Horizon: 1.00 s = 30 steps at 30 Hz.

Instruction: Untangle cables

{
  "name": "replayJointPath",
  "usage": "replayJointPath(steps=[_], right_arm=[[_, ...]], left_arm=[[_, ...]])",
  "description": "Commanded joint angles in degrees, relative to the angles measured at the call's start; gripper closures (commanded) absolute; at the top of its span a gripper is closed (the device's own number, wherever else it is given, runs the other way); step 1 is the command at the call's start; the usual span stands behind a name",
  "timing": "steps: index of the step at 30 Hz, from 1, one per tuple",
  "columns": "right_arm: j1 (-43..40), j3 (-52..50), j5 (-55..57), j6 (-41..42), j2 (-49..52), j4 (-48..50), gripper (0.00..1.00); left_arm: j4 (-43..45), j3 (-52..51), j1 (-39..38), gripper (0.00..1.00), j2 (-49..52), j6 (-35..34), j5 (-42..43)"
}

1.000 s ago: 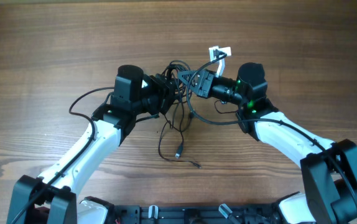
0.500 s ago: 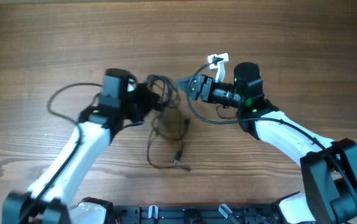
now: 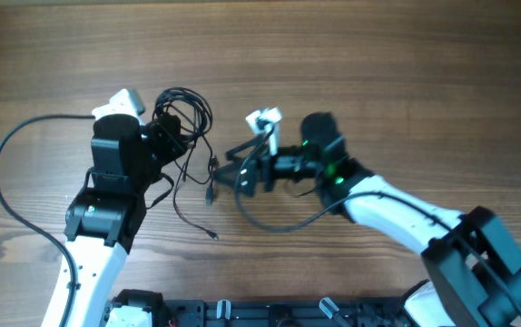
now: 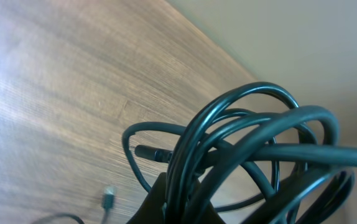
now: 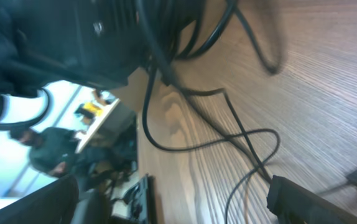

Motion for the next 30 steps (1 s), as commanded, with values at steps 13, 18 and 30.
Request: replayJointPath(steps=[13, 18, 30], right_arm=[[6.91, 0.33, 16.59, -6.99, -0.02, 4.79, 0.96], [-3.06, 0.33, -5.27, -7.02, -4.59, -5.14, 0.96], [-30.80, 0.33, -4.87, -8.70, -9.64, -19.28, 0.38]], left_arm=[[2.19, 0.09, -6.73, 0.96, -0.57, -27.26, -9.55], [1.95, 0.09, -6.73, 0.96, -0.55, -2.16, -20.83], [-5.49, 0.09, -6.73, 0.96, -0.39, 18.88, -15.67]])
